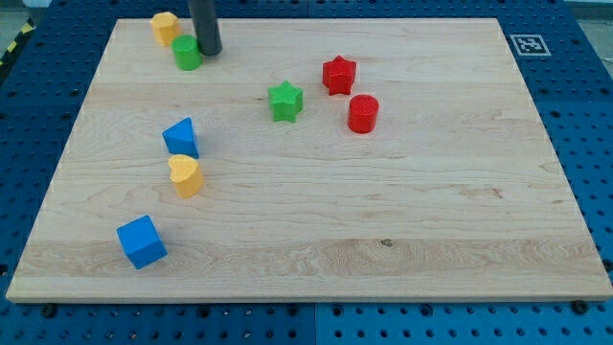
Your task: Move red star above green star
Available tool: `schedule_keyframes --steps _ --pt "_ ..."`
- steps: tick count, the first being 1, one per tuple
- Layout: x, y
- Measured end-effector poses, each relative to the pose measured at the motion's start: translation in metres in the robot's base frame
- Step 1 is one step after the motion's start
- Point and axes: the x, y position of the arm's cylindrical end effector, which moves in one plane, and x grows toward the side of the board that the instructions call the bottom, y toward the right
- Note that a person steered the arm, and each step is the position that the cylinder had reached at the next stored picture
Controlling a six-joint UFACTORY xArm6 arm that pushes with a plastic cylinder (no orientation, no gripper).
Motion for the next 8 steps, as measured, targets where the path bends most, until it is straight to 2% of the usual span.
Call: schedule_keyframes --steps 2,3,4,6,7,8 --pt "0.000 0.002" --pt "-0.004 0.030" --pt "-0.014 0.072" --pt "-0.014 0.204" --pt "0.024 0.282" --pt "0.068 0.303"
